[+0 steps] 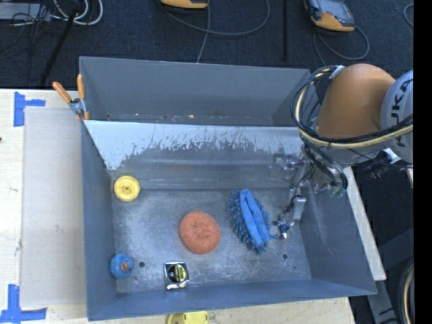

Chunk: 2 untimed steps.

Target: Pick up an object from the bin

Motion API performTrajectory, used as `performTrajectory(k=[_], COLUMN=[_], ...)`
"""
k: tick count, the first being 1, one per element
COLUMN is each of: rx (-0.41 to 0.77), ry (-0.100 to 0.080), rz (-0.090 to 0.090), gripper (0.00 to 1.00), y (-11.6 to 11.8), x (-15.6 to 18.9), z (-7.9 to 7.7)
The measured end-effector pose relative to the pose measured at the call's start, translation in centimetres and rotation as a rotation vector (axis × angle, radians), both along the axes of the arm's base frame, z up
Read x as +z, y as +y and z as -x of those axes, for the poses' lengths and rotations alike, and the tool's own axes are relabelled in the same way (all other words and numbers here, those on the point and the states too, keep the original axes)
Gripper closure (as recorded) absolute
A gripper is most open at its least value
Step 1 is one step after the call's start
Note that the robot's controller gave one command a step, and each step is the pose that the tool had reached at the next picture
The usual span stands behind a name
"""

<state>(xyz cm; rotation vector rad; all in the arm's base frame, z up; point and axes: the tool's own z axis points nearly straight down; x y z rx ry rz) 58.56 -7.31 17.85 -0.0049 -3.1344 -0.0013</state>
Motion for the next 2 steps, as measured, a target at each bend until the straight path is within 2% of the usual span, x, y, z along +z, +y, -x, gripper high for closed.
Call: performTrajectory(k=[1,2], rx=[0.002,0.020], ry=[-0.007,-0.014], rz=[0.001,0.002], gripper=[0.00,0.00], y=[0.0,1.6], x=[0.5,-5.4], z=[-0.1,-1.1])
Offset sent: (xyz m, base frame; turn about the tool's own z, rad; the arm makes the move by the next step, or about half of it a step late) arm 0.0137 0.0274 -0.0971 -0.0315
